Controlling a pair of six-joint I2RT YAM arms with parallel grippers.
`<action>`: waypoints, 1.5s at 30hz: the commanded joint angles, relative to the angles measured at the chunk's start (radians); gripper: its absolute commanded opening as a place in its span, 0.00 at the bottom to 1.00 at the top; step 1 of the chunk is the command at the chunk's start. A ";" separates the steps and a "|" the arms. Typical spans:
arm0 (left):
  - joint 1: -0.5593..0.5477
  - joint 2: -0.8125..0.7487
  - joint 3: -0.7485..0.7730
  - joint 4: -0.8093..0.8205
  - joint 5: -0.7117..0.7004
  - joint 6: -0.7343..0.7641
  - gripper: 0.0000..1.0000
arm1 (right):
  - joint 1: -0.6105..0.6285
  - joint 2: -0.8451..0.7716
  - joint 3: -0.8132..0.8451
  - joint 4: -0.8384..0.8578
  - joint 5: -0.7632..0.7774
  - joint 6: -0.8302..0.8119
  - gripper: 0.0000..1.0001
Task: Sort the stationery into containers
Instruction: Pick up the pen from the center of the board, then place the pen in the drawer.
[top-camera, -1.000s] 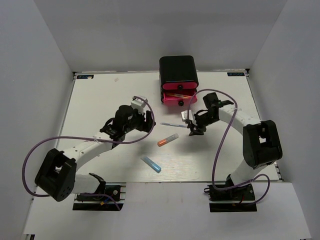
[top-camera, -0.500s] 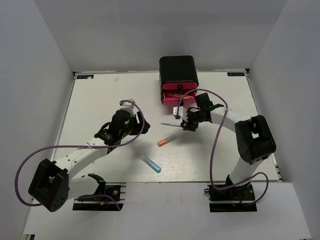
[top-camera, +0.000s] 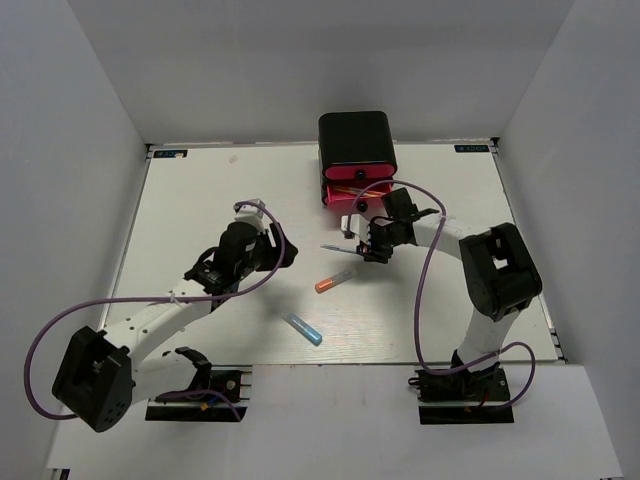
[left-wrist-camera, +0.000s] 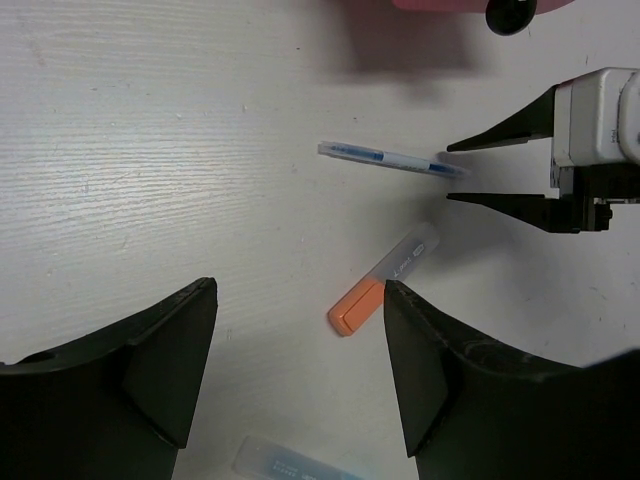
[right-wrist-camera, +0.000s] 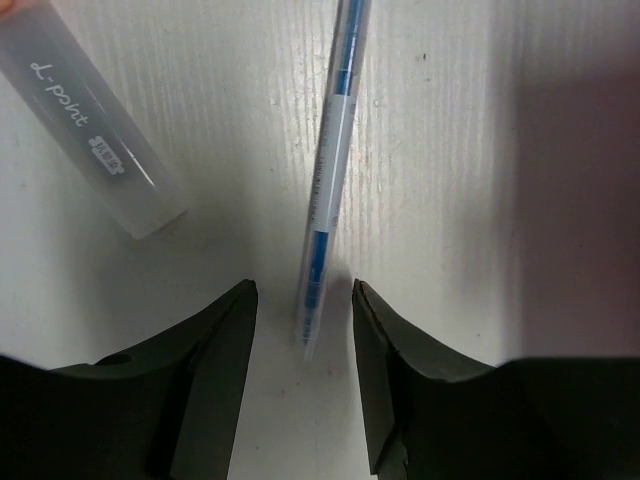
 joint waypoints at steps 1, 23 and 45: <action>-0.003 -0.040 -0.010 -0.007 -0.011 -0.006 0.77 | 0.003 0.027 0.037 0.016 0.011 0.013 0.49; -0.003 -0.060 -0.051 0.030 0.040 -0.004 0.77 | -0.003 -0.012 0.085 -0.106 -0.106 0.062 0.00; -0.003 -0.078 -0.060 0.067 0.069 0.014 0.77 | -0.126 -0.128 0.338 -0.040 -0.082 -0.103 0.00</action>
